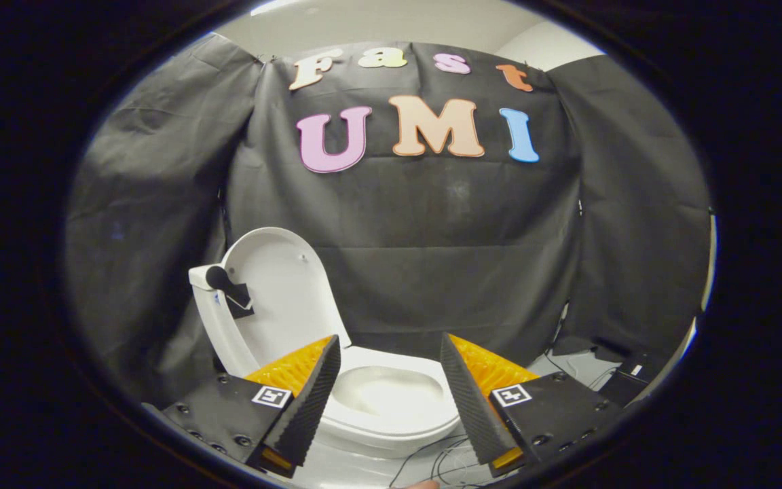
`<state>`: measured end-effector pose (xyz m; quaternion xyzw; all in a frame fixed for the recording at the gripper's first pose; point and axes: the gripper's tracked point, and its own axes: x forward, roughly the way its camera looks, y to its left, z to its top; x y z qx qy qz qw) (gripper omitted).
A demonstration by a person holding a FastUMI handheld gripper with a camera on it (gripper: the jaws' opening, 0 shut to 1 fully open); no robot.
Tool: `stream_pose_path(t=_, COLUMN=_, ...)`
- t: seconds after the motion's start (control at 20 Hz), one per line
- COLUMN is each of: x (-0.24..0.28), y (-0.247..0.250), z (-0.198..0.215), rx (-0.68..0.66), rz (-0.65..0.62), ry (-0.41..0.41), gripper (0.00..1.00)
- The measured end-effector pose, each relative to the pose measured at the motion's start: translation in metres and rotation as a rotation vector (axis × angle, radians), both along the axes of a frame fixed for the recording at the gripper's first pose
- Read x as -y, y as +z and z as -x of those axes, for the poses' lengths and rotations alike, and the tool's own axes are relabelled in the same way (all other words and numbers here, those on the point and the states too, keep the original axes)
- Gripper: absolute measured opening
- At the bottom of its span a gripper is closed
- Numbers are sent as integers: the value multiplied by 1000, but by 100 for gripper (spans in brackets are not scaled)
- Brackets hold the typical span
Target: Open the toilet lid.
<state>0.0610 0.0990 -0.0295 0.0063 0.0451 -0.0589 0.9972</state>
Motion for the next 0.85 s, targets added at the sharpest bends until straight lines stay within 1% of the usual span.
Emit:
stream_pose_path(t=0.15, x=6, y=-12, z=2, rx=-40, rz=6, ry=-14, gripper=92)
stream_pose_path(t=0.85, x=8, y=-11, z=4, rx=-31, rz=-3, ry=-17, gripper=92)
